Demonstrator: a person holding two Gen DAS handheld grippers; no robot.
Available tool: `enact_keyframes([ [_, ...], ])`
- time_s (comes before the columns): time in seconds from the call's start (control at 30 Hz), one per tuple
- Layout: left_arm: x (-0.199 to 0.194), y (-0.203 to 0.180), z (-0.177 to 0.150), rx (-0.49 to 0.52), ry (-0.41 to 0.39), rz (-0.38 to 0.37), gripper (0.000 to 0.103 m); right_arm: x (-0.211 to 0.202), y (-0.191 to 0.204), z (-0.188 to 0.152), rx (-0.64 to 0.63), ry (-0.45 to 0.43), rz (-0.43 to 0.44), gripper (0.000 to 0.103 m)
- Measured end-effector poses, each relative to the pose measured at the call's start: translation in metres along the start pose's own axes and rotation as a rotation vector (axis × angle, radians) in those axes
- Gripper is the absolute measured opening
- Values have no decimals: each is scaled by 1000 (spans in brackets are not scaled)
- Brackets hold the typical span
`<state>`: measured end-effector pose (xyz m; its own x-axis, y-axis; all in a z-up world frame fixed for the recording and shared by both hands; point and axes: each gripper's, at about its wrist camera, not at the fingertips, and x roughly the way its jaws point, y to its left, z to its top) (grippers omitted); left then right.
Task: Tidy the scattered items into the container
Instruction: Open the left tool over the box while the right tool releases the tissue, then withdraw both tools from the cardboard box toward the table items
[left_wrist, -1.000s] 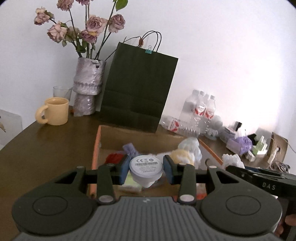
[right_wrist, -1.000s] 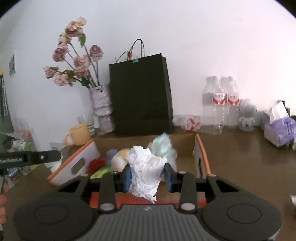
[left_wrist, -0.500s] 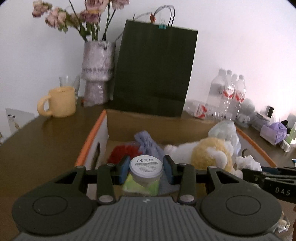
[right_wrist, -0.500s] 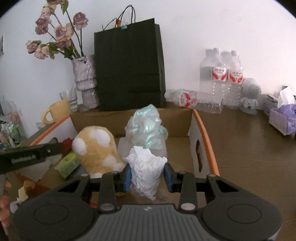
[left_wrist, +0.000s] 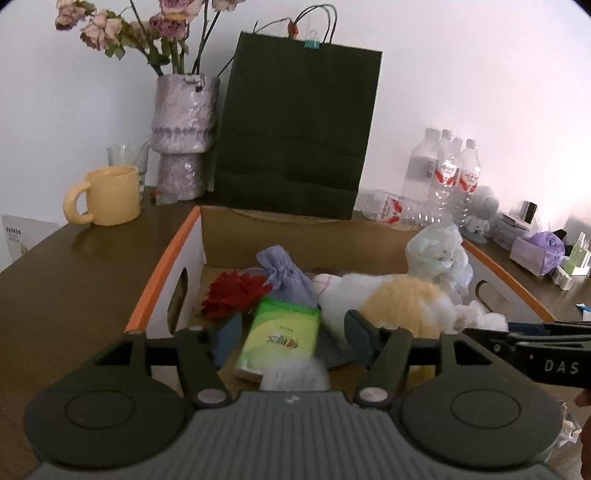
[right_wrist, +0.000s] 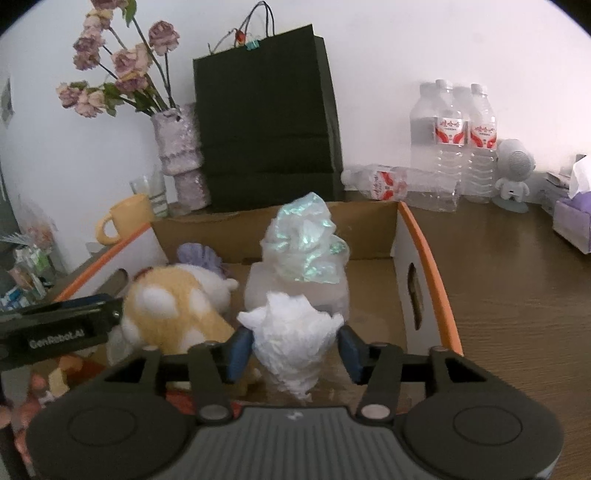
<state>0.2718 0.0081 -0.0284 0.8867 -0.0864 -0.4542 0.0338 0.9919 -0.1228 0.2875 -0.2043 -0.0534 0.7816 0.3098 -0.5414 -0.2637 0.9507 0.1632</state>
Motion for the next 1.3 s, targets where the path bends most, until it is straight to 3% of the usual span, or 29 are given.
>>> enact_keyframes([
  [0.07,-4,-1,-1,5,-18,-11,68,-7,2,0,2,-23,22,63],
  [0.1,-7,-2,-1,8,-29,-20,74,-10,2,0,2,-36,40,71],
  [0.13,-10,-3,-1,14,-42,-25,78,-14,3,0,-2,-50,48,85],
  [0.2,-18,-7,-2,34,-82,0,100,-23,8,0,-26,-91,10,92],
  [0.37,-37,-13,-5,71,-176,5,103,-37,12,0,-31,-131,4,96],
  [0.43,-41,-14,-9,81,-193,12,103,-41,14,-1,-28,-138,-11,103],
  [0.83,-63,-4,-26,26,-262,-3,103,-61,23,-13,-45,-145,-16,103],
  [1.1,-78,5,-35,-27,-302,32,103,-72,29,-23,-79,-143,4,103],
  [1.3,-82,10,-42,-58,-272,50,103,-74,32,-34,-98,-107,18,103],
])
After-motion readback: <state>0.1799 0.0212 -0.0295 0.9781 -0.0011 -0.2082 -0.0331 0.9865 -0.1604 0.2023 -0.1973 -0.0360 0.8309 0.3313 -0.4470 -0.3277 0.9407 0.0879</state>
